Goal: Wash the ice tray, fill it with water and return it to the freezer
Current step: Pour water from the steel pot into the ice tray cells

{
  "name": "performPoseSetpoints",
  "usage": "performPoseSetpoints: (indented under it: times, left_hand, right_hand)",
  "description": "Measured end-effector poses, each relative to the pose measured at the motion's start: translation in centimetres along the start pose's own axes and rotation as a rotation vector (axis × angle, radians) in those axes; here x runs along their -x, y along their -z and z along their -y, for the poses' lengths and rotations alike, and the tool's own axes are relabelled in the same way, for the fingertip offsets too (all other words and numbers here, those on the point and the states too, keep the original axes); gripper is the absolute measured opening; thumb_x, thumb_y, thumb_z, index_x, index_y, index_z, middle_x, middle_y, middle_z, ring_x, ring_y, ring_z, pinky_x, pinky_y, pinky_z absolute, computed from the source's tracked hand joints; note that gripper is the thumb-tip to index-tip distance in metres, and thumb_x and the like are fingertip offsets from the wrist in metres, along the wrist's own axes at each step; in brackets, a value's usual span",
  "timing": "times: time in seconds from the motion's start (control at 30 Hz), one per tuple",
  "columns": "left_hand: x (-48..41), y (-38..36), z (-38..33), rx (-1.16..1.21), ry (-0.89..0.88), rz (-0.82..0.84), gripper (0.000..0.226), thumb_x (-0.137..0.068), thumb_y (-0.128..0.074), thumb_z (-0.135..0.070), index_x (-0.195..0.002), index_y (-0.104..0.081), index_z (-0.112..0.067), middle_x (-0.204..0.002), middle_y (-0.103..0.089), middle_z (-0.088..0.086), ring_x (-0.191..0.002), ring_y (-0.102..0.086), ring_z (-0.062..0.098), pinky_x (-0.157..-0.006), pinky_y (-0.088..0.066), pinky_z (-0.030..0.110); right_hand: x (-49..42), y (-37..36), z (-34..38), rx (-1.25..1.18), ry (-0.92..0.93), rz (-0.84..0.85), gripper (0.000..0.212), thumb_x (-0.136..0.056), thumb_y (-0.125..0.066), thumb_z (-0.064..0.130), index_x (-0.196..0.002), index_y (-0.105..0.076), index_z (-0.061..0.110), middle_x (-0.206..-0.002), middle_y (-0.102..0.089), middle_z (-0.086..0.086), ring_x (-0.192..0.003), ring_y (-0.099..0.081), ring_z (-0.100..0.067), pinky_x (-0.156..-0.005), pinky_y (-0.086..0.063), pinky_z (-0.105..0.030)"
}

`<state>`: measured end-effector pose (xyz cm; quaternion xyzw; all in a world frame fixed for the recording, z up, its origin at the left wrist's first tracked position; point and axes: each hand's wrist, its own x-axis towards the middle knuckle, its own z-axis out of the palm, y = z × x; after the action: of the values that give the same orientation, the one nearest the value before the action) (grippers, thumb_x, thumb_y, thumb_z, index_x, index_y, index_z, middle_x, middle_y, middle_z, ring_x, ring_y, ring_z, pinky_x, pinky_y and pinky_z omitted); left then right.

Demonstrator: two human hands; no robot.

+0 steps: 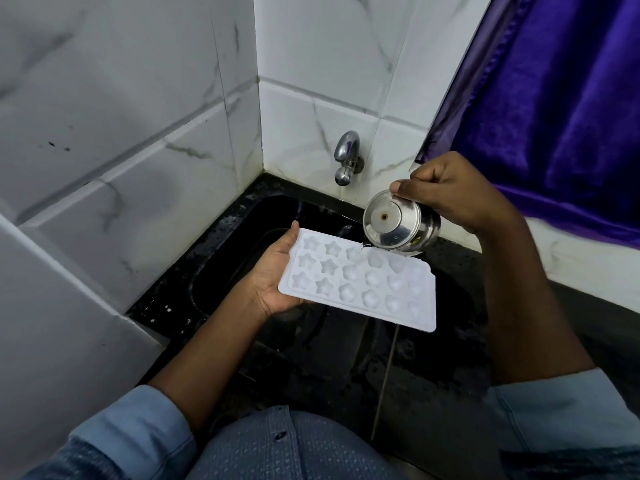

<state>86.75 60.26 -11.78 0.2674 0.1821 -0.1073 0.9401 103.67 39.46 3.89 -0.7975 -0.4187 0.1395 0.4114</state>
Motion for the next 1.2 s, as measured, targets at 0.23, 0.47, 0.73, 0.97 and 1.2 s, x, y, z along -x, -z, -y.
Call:
performPoseSetpoints:
  times: [0.23,0.47,0.73,0.97,1.2]
  left_hand:
    - [0.4,0.1,-0.1,0.027,-0.02,-0.011,0.076,-0.102,-0.045,-0.068,-0.148,-0.058,-0.009,-0.15,-0.058,0.023,-0.142,-0.052,0.042,-0.12,-0.036,0.061]
    - [0.6,0.2,0.1,0.018,-0.023,-0.014,0.076,-0.102,-0.044,-0.068,-0.146,-0.059,-0.008,-0.148,-0.059,0.023,-0.14,-0.054,0.042,-0.117,-0.039,0.061]
    - [0.9,0.3,0.1,0.0,-0.034,-0.009,0.079,-0.102,-0.043,-0.07,-0.149,-0.057,-0.008,-0.15,-0.058,0.023,-0.14,-0.054,0.043,-0.117,-0.038,0.061]
    - [1.0,0.3,-0.1,-0.005,-0.04,-0.003,0.076,-0.102,-0.043,-0.07,-0.139,-0.066,-0.008,-0.148,-0.06,0.023,-0.129,-0.064,0.042,-0.104,-0.053,0.059]
    - [0.8,0.3,-0.2,-0.01,-0.044,-0.028,0.076,-0.102,-0.043,-0.07,-0.149,-0.057,-0.011,-0.15,-0.058,0.021,-0.137,-0.057,0.041,-0.112,-0.043,0.061]
  right_hand:
    - [0.3,0.0,0.1,0.013,-0.011,-0.006,0.058,-0.095,-0.076,0.026,-0.065,-0.05,-0.017,-0.056,-0.041,-0.03,-0.052,-0.037,-0.023,-0.055,-0.031,-0.035]
    - [0.4,-0.4,-0.2,0.041,-0.005,0.01,0.064,-0.091,-0.076,0.039,-0.065,-0.05,-0.013,-0.06,-0.041,-0.035,-0.052,-0.037,-0.023,-0.055,-0.033,-0.039]
    - [0.6,-0.4,-0.4,0.039,-0.01,0.019,0.065,-0.091,-0.076,0.04,-0.065,-0.048,-0.013,-0.06,-0.039,-0.035,-0.052,-0.036,-0.025,-0.055,-0.033,-0.04]
    - [0.9,-0.1,-0.9,0.038,-0.033,0.015,0.06,-0.094,-0.077,0.031,-0.056,-0.042,-0.001,-0.052,-0.034,-0.01,-0.05,-0.032,-0.022,-0.054,-0.029,-0.039]
    - [1.4,0.6,-1.2,0.071,-0.051,0.015,0.059,-0.094,-0.076,0.03,-0.057,-0.046,-0.004,-0.051,-0.038,-0.012,-0.049,-0.034,-0.023,-0.053,-0.031,-0.039]
